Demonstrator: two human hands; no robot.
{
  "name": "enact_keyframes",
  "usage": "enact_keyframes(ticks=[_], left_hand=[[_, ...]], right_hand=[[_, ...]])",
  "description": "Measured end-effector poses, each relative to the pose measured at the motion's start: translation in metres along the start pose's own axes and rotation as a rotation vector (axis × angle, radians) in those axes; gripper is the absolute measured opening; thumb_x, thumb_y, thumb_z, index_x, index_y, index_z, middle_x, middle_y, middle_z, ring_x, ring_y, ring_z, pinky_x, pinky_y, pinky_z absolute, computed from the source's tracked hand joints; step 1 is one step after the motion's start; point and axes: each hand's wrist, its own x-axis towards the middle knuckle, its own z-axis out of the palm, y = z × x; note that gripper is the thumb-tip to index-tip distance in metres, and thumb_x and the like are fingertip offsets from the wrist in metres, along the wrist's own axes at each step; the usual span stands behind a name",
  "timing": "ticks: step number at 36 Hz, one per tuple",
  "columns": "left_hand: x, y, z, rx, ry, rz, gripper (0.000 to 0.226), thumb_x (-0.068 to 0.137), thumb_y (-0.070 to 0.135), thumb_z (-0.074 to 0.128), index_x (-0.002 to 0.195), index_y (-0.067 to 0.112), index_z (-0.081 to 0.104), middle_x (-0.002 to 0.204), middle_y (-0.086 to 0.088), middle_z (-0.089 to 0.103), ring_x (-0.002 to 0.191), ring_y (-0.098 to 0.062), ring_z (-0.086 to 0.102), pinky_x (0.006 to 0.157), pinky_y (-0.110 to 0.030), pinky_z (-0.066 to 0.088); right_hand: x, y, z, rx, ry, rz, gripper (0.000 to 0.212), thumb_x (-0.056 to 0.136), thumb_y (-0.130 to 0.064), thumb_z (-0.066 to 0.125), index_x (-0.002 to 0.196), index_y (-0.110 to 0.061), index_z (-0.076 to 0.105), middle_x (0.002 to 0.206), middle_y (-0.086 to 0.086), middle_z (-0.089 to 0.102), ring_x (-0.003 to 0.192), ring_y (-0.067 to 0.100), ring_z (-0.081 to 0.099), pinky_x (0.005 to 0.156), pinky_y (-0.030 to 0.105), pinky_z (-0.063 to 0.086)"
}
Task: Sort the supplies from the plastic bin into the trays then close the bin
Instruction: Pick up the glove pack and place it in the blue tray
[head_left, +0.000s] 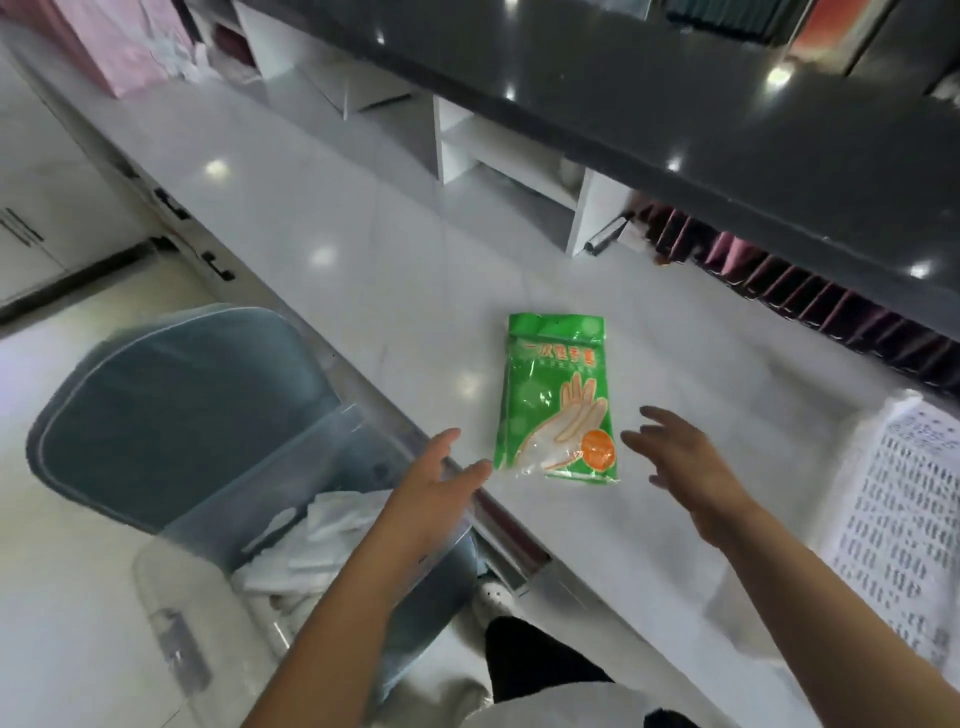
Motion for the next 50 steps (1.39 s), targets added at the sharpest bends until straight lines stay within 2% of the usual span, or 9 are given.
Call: enact_keyframes(ticks=[4,8,10,14,21,28,36,45,50], left_hand=[[0.040,0.031,0.010,0.028,-0.039,-0.045,0.063,0.092,0.040,0.065,0.148,0.035,0.038,0.155,0.002,0.038,0.131,-0.015,0.043,0.094,-0.030,0.034],[0.084,0.049,0.024,0.027,-0.087,-0.121,0.072,0.090,0.038,0.067,0.152,0.029,0.032,0.154,-0.001,0.040,0.123,-0.016,0.049,0.097,-0.033,0.041],[0.104,0.053,0.032,-0.022,-0.117,-0.167,0.073,0.089,0.032,0.070,0.151,0.025,0.032,0.145,0.000,0.050,0.116,-0.016,0.059,0.096,-0.037,0.048],[0.128,0.054,0.034,-0.100,-0.156,-0.235,0.070,0.083,0.019,0.077,0.143,0.021,0.043,0.107,0.010,0.069,0.088,-0.011,0.074,0.068,-0.028,0.055],[0.125,0.045,0.019,-0.200,-0.245,-0.243,0.046,0.082,0.005,0.075,0.126,0.011,0.061,0.109,-0.008,0.076,0.099,-0.026,0.073,0.086,-0.039,0.058],[0.090,0.025,-0.007,-0.334,-0.265,-0.191,0.055,0.080,-0.007,0.072,0.126,0.019,0.058,0.100,-0.011,0.077,0.086,-0.027,0.076,0.062,-0.031,0.060],[0.038,-0.011,-0.050,-0.288,-0.366,-0.008,0.054,0.078,0.008,0.077,0.126,0.029,0.063,0.113,-0.005,0.075,0.101,-0.026,0.073,0.073,-0.036,0.059],[-0.010,-0.039,-0.054,-0.353,-0.749,0.054,0.060,0.072,0.020,0.083,0.128,0.025,0.063,0.123,-0.016,0.069,0.108,-0.033,0.069,0.074,-0.034,0.058],[-0.046,-0.032,-0.019,-0.281,-0.975,0.099,0.065,0.075,0.020,0.082,0.135,0.023,0.057,0.128,-0.017,0.066,0.116,-0.036,0.064,0.084,-0.037,0.056]], right_hand=[[0.045,-0.015,0.012,0.075,-0.007,0.093,0.060,0.093,-0.022,0.065,0.147,-0.016,0.041,0.142,0.013,0.053,0.115,0.025,0.056,0.100,0.047,0.047],[0.073,-0.020,0.025,0.154,-0.057,0.151,0.054,0.093,-0.021,0.063,0.142,-0.013,0.044,0.119,0.006,0.066,0.087,0.011,0.063,0.080,0.039,0.054],[0.081,-0.015,0.031,0.159,-0.070,0.153,0.047,0.094,-0.024,0.062,0.138,-0.014,0.048,0.118,0.007,0.068,0.095,0.021,0.068,0.086,0.046,0.055],[0.086,-0.007,0.039,0.003,-0.015,0.119,0.062,0.094,-0.031,0.058,0.150,-0.025,0.031,0.137,0.004,0.056,0.113,0.028,0.061,0.099,0.053,0.049],[0.085,0.001,0.047,0.021,-0.002,0.128,0.059,0.093,-0.032,0.060,0.147,-0.026,0.038,0.131,-0.002,0.057,0.109,0.021,0.061,0.094,0.043,0.051],[0.054,0.000,0.071,0.159,-0.041,0.154,0.046,0.094,-0.026,0.060,0.139,-0.024,0.048,0.129,0.002,0.061,0.105,0.020,0.063,0.079,0.035,0.051],[-0.031,0.009,0.102,0.278,0.022,0.082,0.049,0.092,-0.018,0.065,0.138,-0.026,0.049,0.124,0.004,0.064,0.097,0.016,0.068,0.069,0.029,0.052],[-0.151,0.045,0.083,0.561,-0.007,0.086,0.041,0.079,-0.024,0.077,0.118,-0.015,0.068,0.112,0.017,0.073,0.098,0.033,0.071,0.077,0.043,0.057],[-0.228,0.064,0.047,0.519,0.195,0.044,0.032,0.078,-0.019,0.075,0.107,-0.007,0.073,0.107,0.019,0.074,0.096,0.037,0.072,0.082,0.047,0.060]])
